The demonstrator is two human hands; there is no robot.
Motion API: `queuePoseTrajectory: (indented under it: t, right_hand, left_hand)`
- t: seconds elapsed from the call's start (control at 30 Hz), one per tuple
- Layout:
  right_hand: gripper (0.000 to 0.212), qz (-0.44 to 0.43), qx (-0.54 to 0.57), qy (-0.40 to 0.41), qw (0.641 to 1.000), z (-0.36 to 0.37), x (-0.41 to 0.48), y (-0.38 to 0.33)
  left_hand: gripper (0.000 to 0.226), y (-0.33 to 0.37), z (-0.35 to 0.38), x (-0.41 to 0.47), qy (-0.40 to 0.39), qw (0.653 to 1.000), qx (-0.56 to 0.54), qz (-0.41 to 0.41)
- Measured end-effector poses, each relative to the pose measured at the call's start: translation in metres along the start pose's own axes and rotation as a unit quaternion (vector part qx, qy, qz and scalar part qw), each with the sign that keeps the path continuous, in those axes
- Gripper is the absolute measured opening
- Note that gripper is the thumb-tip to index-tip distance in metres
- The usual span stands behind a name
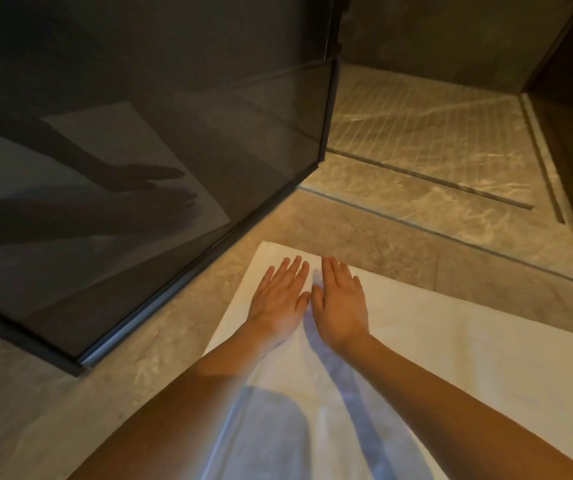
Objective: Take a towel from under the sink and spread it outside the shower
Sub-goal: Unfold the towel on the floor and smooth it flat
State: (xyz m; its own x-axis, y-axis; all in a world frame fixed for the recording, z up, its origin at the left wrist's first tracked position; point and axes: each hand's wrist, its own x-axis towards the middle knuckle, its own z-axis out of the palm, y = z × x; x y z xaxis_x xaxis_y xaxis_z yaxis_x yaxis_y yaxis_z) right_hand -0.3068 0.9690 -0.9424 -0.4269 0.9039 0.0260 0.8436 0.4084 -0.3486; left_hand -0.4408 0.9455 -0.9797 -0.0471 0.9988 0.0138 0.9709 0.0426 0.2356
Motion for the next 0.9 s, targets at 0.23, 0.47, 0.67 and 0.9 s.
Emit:
queuePoseTrajectory:
  t: [0.23,0.47,0.67,0.9]
  right_hand:
    - [0.056,0.044,-0.041,-0.020,0.998,0.047,0.017,0.012]
    - [0.060,0.095,-0.040,0.009,0.995,0.055,0.021,0.012]
    - [0.065,0.087,-0.051,-0.008,0.995,0.058,0.024,0.014]
    - [0.064,0.074,-0.101,-0.059,0.990,0.053,0.035,0.011]
  left_hand:
    - [0.066,0.006,0.025,0.021,-0.041,0.990,0.118,0.063]
    - [0.061,0.000,0.024,0.031,-0.035,0.990,0.098,0.094]
    - [0.055,-0.029,0.021,0.041,-0.002,0.992,0.058,0.110]
    - [0.058,-0.046,0.022,0.040,0.016,0.997,0.047,0.057]
